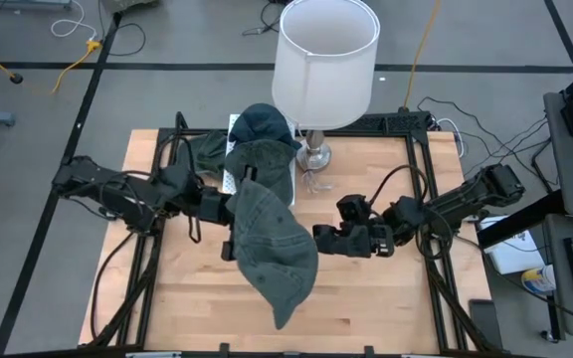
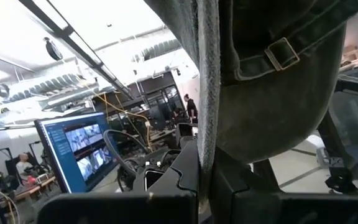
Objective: Pick & Place hat
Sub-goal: Stack the bottom gray cap on the gray cap on the shelf
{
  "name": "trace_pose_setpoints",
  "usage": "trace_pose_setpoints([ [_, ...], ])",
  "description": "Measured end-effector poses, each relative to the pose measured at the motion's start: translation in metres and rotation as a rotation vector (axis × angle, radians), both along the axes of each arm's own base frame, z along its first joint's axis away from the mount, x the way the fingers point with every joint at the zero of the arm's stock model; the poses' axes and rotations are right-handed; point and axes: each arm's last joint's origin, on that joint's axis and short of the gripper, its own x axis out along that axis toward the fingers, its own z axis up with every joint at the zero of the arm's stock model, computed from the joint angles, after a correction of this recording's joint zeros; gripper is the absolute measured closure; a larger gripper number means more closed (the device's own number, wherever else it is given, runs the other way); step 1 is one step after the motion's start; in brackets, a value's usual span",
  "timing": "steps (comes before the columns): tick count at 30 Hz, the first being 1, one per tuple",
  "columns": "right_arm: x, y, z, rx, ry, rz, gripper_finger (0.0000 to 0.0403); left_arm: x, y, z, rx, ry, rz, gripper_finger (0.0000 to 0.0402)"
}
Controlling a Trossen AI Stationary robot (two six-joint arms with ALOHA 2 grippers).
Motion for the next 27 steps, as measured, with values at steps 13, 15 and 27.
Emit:
trace_pose_setpoints([
  [13, 0.002, -0.003, -0.001, 0.006, 0.013, 0.016, 0.0257, 0.012, 0.002, -0.010, -0.039, 0.047, 0.032, 0.0394],
  [15, 0.002, -0.004, -0.001, 0.007, 0.011, 0.014, 0.0296, 0.012, 0.003, -0.010, -0.042, 0.047, 0.034, 0.0394],
  [27, 0.001, -0.004, 0.000, -0.023, -0.018, -0.015, 0.0397, 0.010, 0.004, -0.014, -0.306, 0.193, -0.014, 0.0350],
])
